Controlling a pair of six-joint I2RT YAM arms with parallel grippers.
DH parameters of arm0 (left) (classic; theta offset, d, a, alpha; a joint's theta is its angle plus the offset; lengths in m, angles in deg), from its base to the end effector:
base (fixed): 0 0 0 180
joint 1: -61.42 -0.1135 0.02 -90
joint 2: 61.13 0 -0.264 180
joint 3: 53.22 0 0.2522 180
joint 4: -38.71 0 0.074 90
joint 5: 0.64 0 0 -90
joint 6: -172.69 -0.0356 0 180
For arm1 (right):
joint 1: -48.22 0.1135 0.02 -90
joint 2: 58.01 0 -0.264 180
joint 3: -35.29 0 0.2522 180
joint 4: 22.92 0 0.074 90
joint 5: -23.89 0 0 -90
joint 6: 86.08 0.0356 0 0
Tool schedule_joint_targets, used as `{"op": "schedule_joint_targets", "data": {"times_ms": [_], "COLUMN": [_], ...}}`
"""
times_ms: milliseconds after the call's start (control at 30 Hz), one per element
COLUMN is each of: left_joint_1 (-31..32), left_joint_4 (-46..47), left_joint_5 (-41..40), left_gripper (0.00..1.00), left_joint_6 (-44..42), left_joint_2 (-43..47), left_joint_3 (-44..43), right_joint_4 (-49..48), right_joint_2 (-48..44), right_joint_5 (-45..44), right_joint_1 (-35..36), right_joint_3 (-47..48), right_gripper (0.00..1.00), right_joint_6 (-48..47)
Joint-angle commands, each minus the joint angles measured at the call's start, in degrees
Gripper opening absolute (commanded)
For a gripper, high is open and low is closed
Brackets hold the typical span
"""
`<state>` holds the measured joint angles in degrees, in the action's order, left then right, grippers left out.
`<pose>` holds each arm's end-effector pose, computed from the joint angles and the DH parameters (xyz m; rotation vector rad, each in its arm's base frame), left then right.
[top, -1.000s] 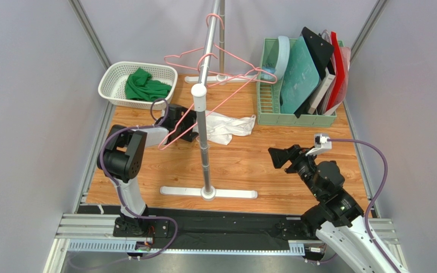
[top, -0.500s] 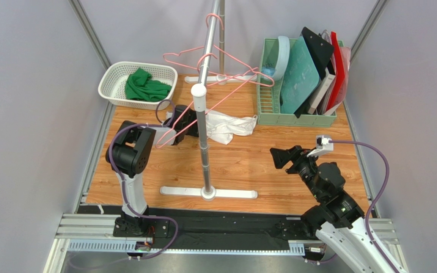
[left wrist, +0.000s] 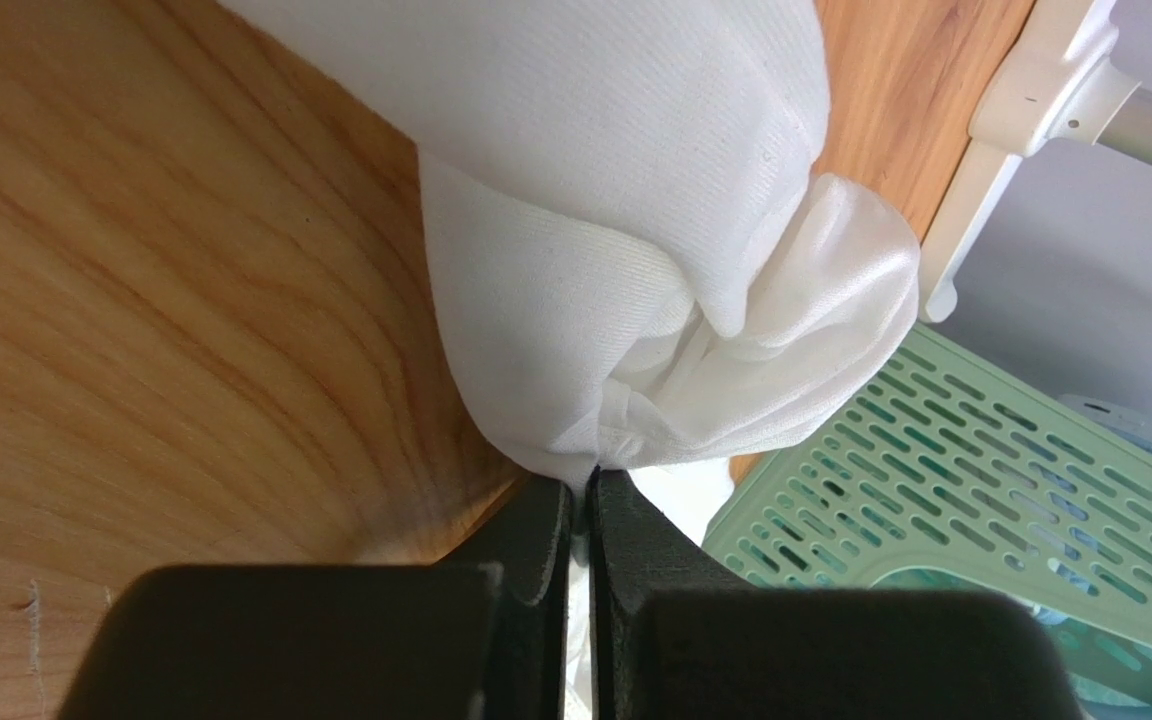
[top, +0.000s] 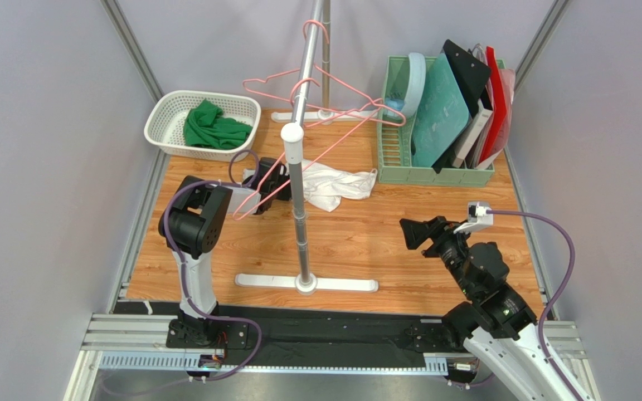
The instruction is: Remove the tank top from the hanger
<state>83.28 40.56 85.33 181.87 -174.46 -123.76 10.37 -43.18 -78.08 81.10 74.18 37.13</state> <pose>0.3651 -0.1438 0.1128 -1.5922 1.9261 -0.9494 0.0901 0.0494 0.2664 0.1628 1.7678 0.6648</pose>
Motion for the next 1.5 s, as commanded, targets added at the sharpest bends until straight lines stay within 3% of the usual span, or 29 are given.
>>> {"op": "schedule_joint_targets", "data": {"times_ms": [0,267,533,700,900,1133,1233,1300,1467], "left_joint_1": [0.6,0.5,-1.3,-4.8,-12.2,-16.1,-20.3,-21.5,-23.5], "left_joint_4": [-0.7,2.9,11.7,11.5,4.0,-20.6,-30.6,-35.2,-43.2], "left_joint_5": [-1.1,0.0,3.2,3.1,9.7,-5.3,-6.9,-7.9,-14.6], "left_gripper": [0.0,0.0,0.0,0.0,0.0,0.0,0.0,0.0,0.0], "left_joint_6": [0.0,-3.3,1.3,-0.1,-6.1,-9.0,-13.1,-14.6,-29.2], "left_joint_2": [0.7,9.7,18.3,27.4,39.8,66.6,77.5,81.1,85.0], "left_joint_3": [1.0,5.9,20.0,27.9,32.6,34.3,31.0,28.1,18.7], "right_joint_4": [-0.2,-0.3,-0.1,0.7,0.8,-0.5,-0.6,-0.5,0.3], "right_joint_2": [-0.7,-1.0,-1.8,-2.9,-3.9,-3.7,-3.8,-3.9,-4.6], "right_joint_5": [-1.1,-1.2,-1.7,-1.7,-2.3,-1.8,-1.7,-1.7,-1.5], "right_joint_1": [0.2,0.2,0.2,0.2,0.2,0.2,0.2,0.2,0.2], "right_joint_3": [1.0,0.5,0.4,0.3,-0.4,-1.6,-1.6,-1.5,-1.0], "right_gripper": [0.78,0.78,0.78,0.78,0.78,0.78,0.78,0.78,0.78], "right_joint_6": [-0.3,0.3,0.6,0.7,0.5,1.1,1.0,0.9,0.8]}}
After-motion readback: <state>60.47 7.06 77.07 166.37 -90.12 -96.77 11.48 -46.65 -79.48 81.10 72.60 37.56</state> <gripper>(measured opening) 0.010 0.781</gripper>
